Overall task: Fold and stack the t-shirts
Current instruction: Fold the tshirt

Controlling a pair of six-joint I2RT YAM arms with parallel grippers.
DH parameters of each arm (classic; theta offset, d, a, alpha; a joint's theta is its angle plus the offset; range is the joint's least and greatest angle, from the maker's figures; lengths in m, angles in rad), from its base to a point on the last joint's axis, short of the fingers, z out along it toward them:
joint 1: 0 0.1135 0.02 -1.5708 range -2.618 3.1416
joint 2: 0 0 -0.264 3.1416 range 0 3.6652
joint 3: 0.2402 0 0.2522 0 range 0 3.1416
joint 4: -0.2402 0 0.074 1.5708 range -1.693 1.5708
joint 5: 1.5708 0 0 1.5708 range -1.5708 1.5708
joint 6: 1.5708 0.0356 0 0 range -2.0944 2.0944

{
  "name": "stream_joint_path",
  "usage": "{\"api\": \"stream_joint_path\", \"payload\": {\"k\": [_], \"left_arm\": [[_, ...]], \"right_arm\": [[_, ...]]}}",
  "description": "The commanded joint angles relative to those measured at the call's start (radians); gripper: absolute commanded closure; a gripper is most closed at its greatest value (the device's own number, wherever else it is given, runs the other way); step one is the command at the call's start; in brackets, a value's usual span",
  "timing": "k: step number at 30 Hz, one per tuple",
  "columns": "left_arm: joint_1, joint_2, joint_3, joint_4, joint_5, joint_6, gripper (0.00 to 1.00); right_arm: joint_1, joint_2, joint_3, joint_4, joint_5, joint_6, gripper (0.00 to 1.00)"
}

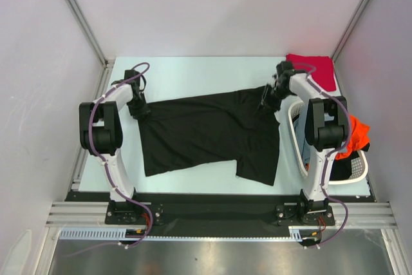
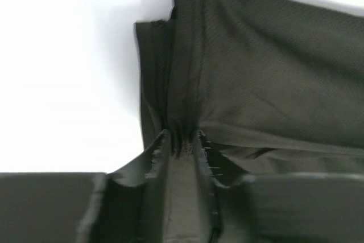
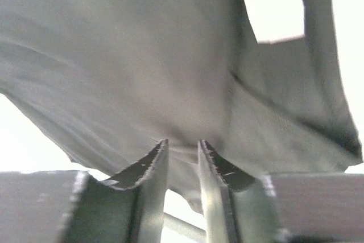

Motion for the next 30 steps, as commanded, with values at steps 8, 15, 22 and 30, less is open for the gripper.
{"api": "stream_joint_path", "payload": {"k": [8,15,22,30], "left_arm": [[0.018,-0.184,-0.011,-0.026,-0.024,0.018,0.56],[0.016,-0.076,0.105,0.012,0.159,-0.015,0.56],[0.018,0.096,0.289,-0.034,0.179,-0.001,0.60],[0.018,0.139,0.287,-0.041,0.187,-0.001,0.61]], "right_arm": [[-0.090,0.341,0.692,0.051,0.064,-0.122,0.59],[-0.106,0.364,0.690,0.142,0.014,-0.133,0.54],[-0.098,0.364,0.632,0.159,0.009,-0.124,0.54],[-0.089,0.346,0.563,0.158,0.030,-0.136,0.54]]}}
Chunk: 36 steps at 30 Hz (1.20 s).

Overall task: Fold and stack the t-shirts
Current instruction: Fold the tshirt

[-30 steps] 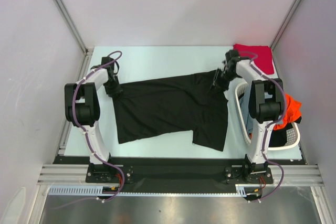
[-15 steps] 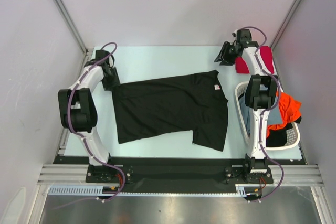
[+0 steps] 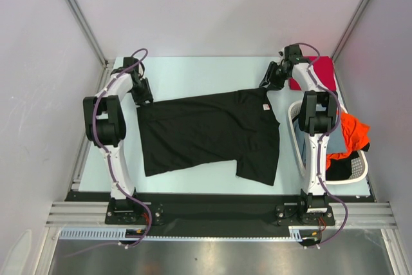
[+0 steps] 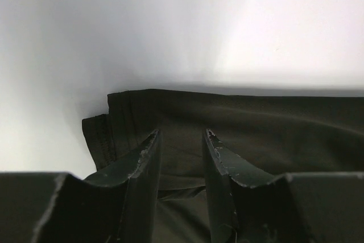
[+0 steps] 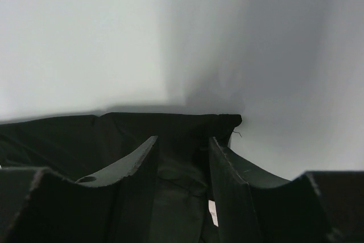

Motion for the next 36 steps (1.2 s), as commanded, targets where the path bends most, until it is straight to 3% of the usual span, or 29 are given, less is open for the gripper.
{"api": "stream_joint_path", "payload": {"k": [1,7,13,16,17,20,34,36], "left_arm": [[0.007,-0.006,-0.005,-0.007,0.015,0.003,0.61],[0.008,0.002,-0.026,-0.011,-0.011,0.002,0.61],[0.015,0.022,-0.036,-0.027,-0.039,0.003,0.61],[0.018,0.028,-0.043,-0.024,-0.050,0.006,0.61],[0.018,0.029,-0.045,-0.026,-0.053,0.006,0.61],[0.018,0.034,-0.054,-0.026,-0.065,0.008,0.61],[0.030,0.022,-0.092,0.008,-0.083,0.009,0.61],[0.032,0.002,-0.080,-0.001,-0.082,0.009,0.58]], "right_arm": [[0.007,-0.036,-0.010,0.019,0.010,-0.034,0.54],[0.006,-0.026,-0.036,0.052,0.012,-0.021,0.56],[-0.008,-0.013,-0.042,0.099,0.027,0.010,0.64],[-0.013,-0.003,-0.037,0.145,0.030,0.025,0.78],[-0.013,0.004,-0.034,0.151,0.020,0.034,0.89],[-0.042,0.020,-0.021,0.171,0.022,0.042,1.00],[-0.046,0.050,0.012,0.173,0.044,0.015,1.00],[-0.046,0.053,0.039,0.148,0.050,0.012,0.87]]}}
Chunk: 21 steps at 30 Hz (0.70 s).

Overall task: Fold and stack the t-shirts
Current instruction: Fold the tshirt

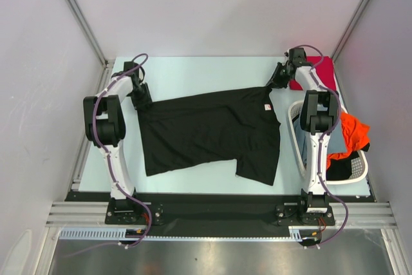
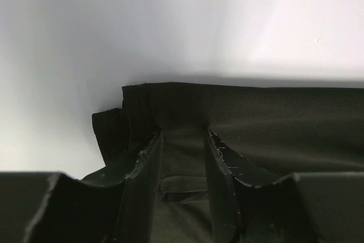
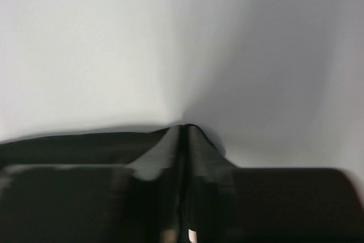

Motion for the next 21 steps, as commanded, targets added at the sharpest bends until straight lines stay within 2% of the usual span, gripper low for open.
{"api": "stream_joint_path", "payload": {"k": [1,8,13,16,21], "left_arm": [[0.022,-0.017,-0.013,-0.014,-0.049,0.010,0.57],[-0.002,-0.155,0.004,-0.057,-0.084,0.000,0.48],[-0.044,-0.326,-0.130,-0.024,-0.152,0.003,0.46],[-0.080,-0.398,-0.222,-0.013,-0.169,-0.031,0.48],[-0.166,-0.510,-0.383,-0.007,-0.218,-0.097,0.51]], "right_arm": [[-0.003,0.006,0.114,-0.030,0.037,-0.024,0.77],[0.010,-0.046,0.271,-0.229,0.172,-0.054,0.61],[0.083,-0.204,0.237,-0.377,0.383,-0.093,0.55],[0.146,-0.304,0.151,-0.452,0.457,-0.120,0.53],[0.264,-0.584,-0.290,-0.347,0.445,-0.139,0.52]]}}
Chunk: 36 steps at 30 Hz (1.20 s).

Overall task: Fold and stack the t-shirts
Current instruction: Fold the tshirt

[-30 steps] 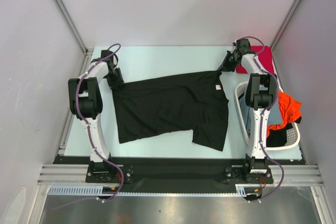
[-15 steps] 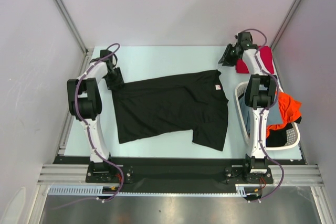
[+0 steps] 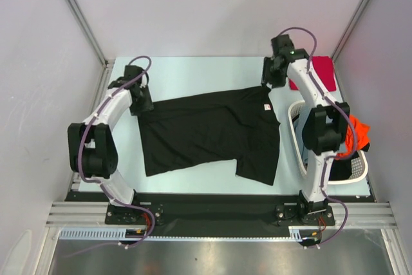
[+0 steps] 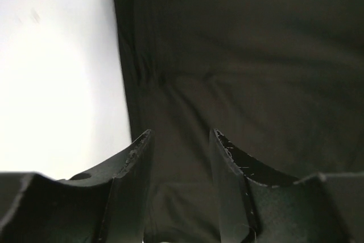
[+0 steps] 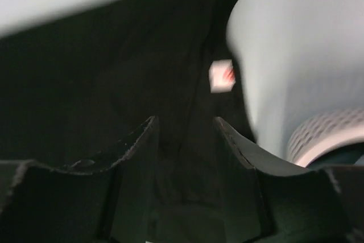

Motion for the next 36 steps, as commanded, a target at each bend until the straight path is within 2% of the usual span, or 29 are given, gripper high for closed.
{"api": "stream_joint_path", "payload": {"k": [1,2,5,7,9,14,15,17,19,21,23,30,36], "left_arm": [[-0.077,-0.089,-0.105,-0.002,-0.066,-0.084,0.52],[-0.096,-0.135,-0.129,-0.009,-0.072,-0.104,0.52],[-0.172,-0.222,-0.247,-0.055,-0.098,-0.188,0.55],[-0.215,-0.278,-0.312,-0.071,-0.130,-0.257,0.59],[-0.217,-0.368,-0.412,-0.110,-0.121,-0.326,0.61],[-0.217,-0.624,-0.635,-0.188,-0.063,-0.670,0.66],[-0.213,-0.719,-0.668,-0.205,-0.064,-0.717,0.65],[-0.199,-0.792,-0.757,-0.213,-0.052,-0.825,0.59],[-0.128,-0.850,-0.813,-0.193,0.010,-0.883,0.57],[-0.061,-0.855,-0.873,-0.170,0.096,-0.913,0.57],[-0.048,-0.839,-0.884,-0.157,0.097,-0.951,0.58],[-0.039,-0.754,-0.834,-0.159,0.014,-0.971,0.57],[-0.035,-0.776,-0.847,-0.205,-0.029,-1.017,0.53]], "right_arm": [[0.085,-0.211,-0.250,0.017,0.022,-0.030,0.52],[0.098,-0.249,-0.364,0.048,0.000,-0.025,0.52],[0.150,-0.389,-0.508,0.062,-0.080,0.005,0.52],[0.191,-0.519,-0.663,0.101,-0.106,0.019,0.54],[0.210,-0.600,-0.813,0.176,-0.103,0.042,0.55],[0.217,-0.758,-0.915,0.109,-0.104,0.062,0.55],[0.216,-0.789,-0.939,0.111,-0.092,0.056,0.54],[0.211,-0.849,-0.985,0.115,-0.086,0.050,0.54],[0.204,-0.871,-0.999,0.108,-0.100,0.054,0.54],[0.201,-0.886,-1.005,0.097,-0.123,0.062,0.54],[0.199,-0.895,-1.008,0.088,-0.130,0.061,0.54],[0.174,-0.940,-1.025,0.068,-0.138,0.041,0.53],[0.125,-0.955,-1.079,0.080,-0.179,0.062,0.53]]}}
